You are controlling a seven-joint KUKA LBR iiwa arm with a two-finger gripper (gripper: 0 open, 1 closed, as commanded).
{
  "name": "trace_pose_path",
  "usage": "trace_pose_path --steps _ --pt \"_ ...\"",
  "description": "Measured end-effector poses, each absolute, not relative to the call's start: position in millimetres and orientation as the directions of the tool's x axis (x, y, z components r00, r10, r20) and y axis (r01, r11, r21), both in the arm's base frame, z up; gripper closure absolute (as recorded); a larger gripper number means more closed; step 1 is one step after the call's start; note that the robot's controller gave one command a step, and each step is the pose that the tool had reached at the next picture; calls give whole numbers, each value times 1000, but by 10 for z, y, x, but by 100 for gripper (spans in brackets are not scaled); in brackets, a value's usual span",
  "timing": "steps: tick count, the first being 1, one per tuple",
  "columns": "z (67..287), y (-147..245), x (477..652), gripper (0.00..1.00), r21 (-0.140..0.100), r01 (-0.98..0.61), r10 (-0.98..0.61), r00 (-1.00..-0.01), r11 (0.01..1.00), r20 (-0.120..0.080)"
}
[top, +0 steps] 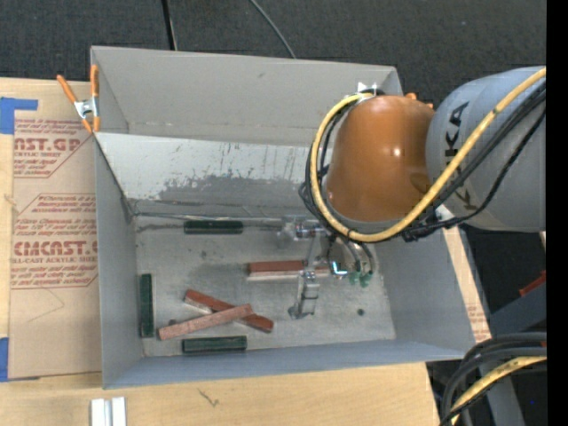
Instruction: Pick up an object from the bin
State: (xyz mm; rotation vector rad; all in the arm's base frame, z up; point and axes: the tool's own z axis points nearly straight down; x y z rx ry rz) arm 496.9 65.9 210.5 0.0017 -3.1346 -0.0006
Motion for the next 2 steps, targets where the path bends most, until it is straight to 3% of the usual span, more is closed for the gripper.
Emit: trace_pose_path --steps 1,2 --pt "2142 656 4986 0 1 0 0 -1000 1000 -1" --pt "1782 679 5155 0 0 -52 -52 -999 999 -10"
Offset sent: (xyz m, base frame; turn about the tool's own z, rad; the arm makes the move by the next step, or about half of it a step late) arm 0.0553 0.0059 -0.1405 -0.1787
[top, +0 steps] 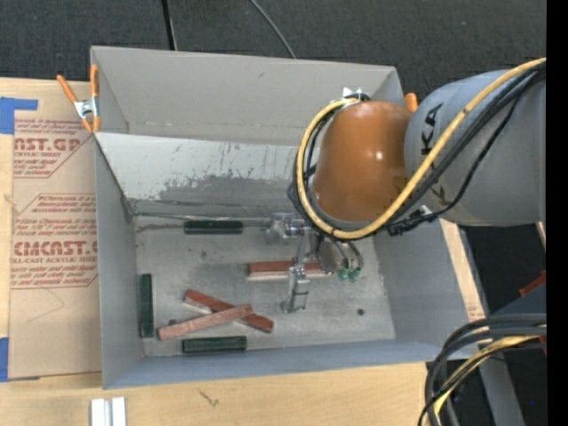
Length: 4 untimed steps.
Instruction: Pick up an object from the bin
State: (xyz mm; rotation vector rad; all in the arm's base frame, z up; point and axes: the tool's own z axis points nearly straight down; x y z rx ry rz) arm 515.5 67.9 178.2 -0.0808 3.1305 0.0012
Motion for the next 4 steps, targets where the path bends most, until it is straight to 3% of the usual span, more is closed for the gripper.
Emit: trace_pose_path --steps 1,2,3,4 --pt "710 830 5038 100 0 322 322 -947 947 6" --pt "710 829 5038 100 0 322 322 -947 947 6" --pt "1237 744 4976 100 -3 338 338 -941 941 7" --pt "1766 955 4964 100 -2 193 193 -981 981 1"
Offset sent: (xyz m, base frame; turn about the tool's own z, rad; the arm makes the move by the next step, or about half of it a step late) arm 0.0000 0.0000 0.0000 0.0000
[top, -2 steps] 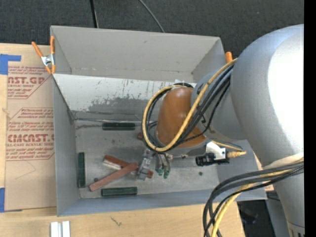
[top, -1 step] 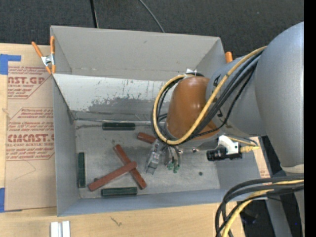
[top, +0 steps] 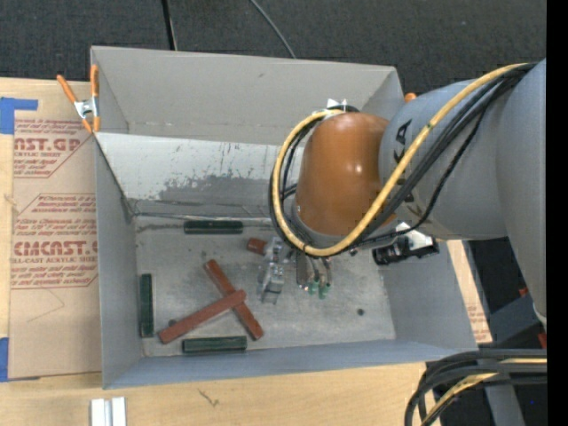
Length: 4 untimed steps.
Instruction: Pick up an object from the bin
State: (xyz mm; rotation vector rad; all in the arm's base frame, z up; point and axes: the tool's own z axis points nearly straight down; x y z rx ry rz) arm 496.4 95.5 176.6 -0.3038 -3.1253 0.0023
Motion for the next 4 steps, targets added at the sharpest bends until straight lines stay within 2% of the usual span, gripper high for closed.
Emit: trace_pose_path --steps 1,2,3,4 --pt "1485 1468 5528 0 2 270 270 -963 963 -2" --pt "1463 1481 5540 0 0 269 269 -963 963 -1" --pt "806 1419 4819 100 1 163 163 -987 987 0" --pt "807 1418 4819 100 2 163 163 -987 987 0"
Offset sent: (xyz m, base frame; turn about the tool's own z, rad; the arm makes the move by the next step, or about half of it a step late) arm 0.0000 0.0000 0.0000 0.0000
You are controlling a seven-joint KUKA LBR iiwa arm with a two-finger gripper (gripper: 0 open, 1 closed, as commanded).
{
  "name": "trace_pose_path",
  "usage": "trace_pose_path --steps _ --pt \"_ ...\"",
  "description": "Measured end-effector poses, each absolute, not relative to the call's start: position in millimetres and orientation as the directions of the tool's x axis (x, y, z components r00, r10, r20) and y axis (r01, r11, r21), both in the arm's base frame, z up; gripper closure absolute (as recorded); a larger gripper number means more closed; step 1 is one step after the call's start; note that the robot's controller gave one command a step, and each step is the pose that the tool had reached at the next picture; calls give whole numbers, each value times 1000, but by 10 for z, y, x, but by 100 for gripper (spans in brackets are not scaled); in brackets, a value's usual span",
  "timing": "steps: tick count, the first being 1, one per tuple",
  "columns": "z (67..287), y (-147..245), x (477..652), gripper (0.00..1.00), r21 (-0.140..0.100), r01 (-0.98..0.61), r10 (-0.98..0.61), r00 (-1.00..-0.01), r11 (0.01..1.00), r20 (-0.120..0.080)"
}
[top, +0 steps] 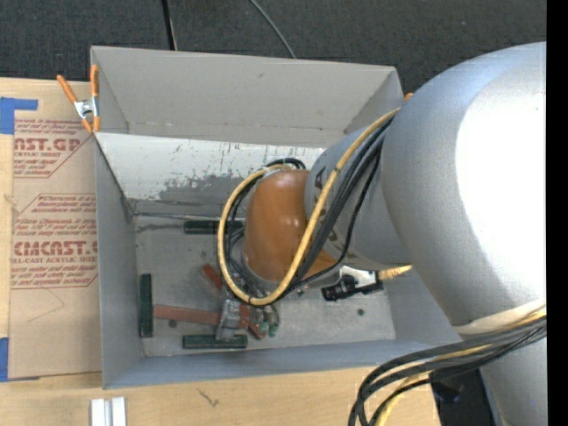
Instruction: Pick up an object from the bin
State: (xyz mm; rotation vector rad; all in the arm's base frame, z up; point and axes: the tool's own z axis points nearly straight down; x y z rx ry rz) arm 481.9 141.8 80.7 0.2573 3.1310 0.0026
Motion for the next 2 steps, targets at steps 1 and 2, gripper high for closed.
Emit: trace_pose_path --steps 1,2 --pt "1292 1292 4955 100 -2 162 162 -987 987 6" --pt "2777 1544 5383 100 1 181 181 -984 984 -2"
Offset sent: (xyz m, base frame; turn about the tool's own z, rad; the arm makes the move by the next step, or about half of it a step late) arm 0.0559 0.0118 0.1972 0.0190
